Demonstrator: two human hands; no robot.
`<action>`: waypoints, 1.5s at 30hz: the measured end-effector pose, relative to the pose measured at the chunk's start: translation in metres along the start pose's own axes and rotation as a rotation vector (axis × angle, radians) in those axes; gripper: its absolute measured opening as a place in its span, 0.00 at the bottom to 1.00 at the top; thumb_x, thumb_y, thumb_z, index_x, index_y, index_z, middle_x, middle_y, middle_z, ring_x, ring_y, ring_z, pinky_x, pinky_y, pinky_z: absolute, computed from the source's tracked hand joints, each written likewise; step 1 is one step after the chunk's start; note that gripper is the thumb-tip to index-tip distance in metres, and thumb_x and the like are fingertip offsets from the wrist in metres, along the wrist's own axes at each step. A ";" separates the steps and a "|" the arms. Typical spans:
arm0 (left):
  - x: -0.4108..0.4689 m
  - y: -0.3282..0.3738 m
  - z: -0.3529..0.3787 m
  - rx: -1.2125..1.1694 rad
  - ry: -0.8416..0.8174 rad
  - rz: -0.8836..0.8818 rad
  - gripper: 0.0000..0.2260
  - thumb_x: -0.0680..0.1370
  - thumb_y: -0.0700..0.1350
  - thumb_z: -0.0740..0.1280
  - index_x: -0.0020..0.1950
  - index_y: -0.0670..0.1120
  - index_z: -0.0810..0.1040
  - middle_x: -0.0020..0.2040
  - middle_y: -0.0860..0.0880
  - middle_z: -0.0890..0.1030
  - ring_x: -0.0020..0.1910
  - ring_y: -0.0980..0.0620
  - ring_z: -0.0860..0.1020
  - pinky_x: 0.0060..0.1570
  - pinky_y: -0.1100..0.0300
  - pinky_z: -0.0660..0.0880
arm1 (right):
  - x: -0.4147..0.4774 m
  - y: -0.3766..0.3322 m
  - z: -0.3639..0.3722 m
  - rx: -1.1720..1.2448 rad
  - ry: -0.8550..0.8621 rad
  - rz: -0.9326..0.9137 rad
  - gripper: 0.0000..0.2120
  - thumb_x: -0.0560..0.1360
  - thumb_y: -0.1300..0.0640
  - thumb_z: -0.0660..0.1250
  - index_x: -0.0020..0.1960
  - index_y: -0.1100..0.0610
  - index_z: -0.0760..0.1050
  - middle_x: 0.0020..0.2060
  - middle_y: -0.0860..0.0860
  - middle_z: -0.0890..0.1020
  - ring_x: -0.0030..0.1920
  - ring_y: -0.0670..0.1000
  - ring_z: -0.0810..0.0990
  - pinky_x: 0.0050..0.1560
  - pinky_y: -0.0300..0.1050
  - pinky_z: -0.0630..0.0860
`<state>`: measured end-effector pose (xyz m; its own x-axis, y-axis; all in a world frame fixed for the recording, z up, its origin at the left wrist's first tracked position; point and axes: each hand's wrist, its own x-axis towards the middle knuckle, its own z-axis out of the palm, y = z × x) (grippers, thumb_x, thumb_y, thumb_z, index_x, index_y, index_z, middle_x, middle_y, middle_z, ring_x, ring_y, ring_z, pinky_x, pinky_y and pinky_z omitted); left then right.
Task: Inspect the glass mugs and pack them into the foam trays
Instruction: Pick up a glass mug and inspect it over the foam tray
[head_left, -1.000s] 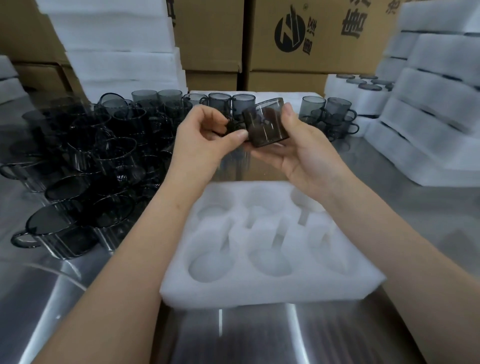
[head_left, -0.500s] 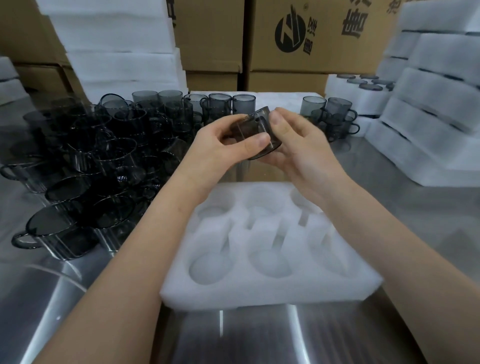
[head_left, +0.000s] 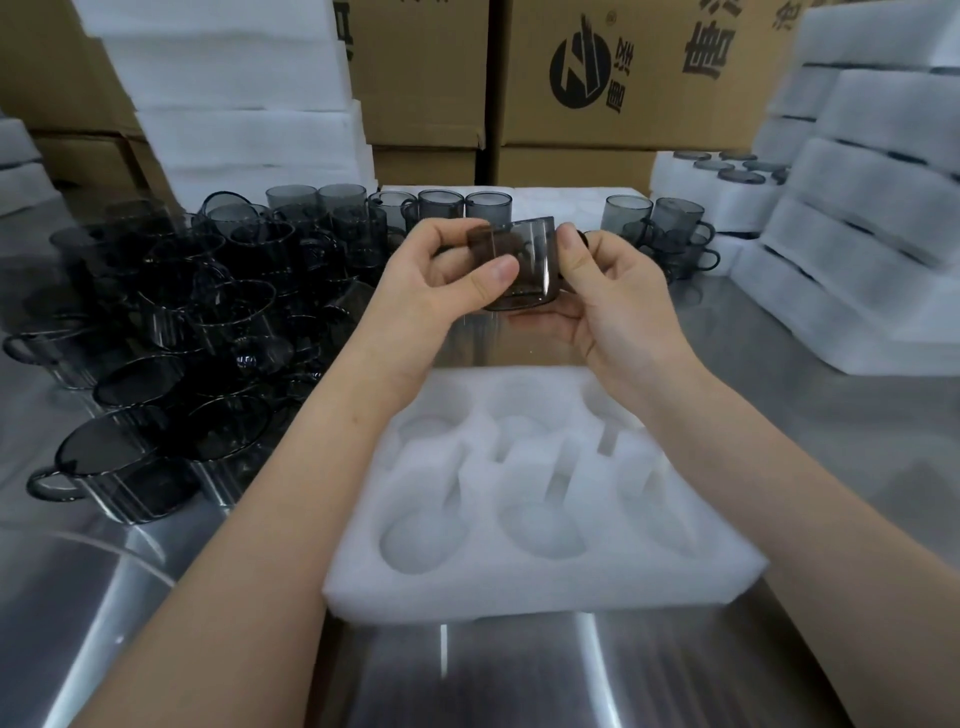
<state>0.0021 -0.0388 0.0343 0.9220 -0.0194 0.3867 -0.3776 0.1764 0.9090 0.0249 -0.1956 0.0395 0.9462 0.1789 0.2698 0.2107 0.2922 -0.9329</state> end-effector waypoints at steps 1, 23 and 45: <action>0.000 0.001 0.001 0.019 0.002 -0.002 0.15 0.73 0.41 0.68 0.58 0.42 0.73 0.52 0.46 0.84 0.54 0.47 0.82 0.57 0.53 0.77 | 0.000 0.000 0.001 -0.003 0.016 -0.009 0.11 0.81 0.55 0.63 0.44 0.60 0.70 0.40 0.60 0.85 0.39 0.59 0.86 0.37 0.50 0.82; -0.005 0.007 0.011 0.257 -0.066 0.031 0.25 0.69 0.48 0.72 0.66 0.48 0.73 0.56 0.55 0.80 0.55 0.62 0.79 0.57 0.62 0.76 | -0.006 0.004 0.014 -0.289 -0.153 -0.155 0.11 0.75 0.44 0.64 0.56 0.45 0.72 0.47 0.44 0.82 0.47 0.44 0.83 0.42 0.50 0.83; -0.004 0.007 0.001 -0.017 -0.002 0.017 0.19 0.73 0.33 0.70 0.64 0.39 0.76 0.57 0.41 0.81 0.57 0.45 0.80 0.59 0.50 0.77 | -0.004 -0.007 0.006 -0.264 -0.001 -0.160 0.09 0.82 0.49 0.60 0.57 0.49 0.77 0.46 0.50 0.83 0.43 0.48 0.81 0.38 0.45 0.77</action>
<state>-0.0039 -0.0385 0.0391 0.9151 -0.0185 0.4029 -0.3920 0.1938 0.8993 0.0179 -0.1931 0.0465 0.8957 0.1509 0.4182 0.4135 0.0626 -0.9083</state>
